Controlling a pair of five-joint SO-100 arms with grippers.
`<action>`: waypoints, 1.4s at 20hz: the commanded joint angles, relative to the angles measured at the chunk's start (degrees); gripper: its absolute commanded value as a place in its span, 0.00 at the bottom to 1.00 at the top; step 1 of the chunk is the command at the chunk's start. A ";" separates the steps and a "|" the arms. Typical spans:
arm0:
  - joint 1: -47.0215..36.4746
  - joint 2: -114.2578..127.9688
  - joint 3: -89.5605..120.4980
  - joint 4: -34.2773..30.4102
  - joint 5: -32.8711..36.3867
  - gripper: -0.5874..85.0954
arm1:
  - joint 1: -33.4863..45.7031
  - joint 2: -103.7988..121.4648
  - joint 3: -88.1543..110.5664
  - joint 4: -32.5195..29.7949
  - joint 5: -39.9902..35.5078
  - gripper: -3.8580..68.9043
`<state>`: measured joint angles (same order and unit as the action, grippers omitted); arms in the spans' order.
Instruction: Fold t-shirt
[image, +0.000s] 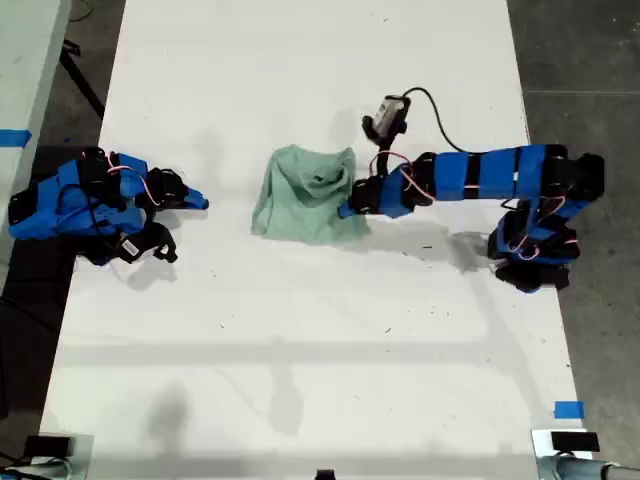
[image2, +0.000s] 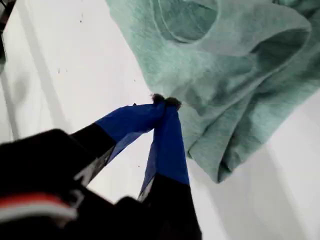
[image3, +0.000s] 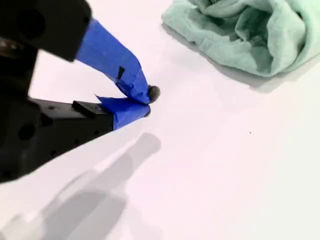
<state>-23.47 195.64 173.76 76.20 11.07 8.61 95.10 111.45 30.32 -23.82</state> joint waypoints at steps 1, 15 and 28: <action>-0.18 0.53 -0.26 0.18 -0.26 0.01 | -4.04 -10.02 -15.21 -1.58 1.41 0.04; 0.35 0.53 -0.09 0.44 0.18 0.01 | 24.96 -18.46 -33.84 7.82 -17.58 0.04; 0.09 0.53 -0.35 1.76 -0.26 0.01 | 25.31 49.31 29.62 19.69 -3.69 0.04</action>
<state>-22.32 195.91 173.85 77.78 11.07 36.39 126.12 128.58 46.93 -31.64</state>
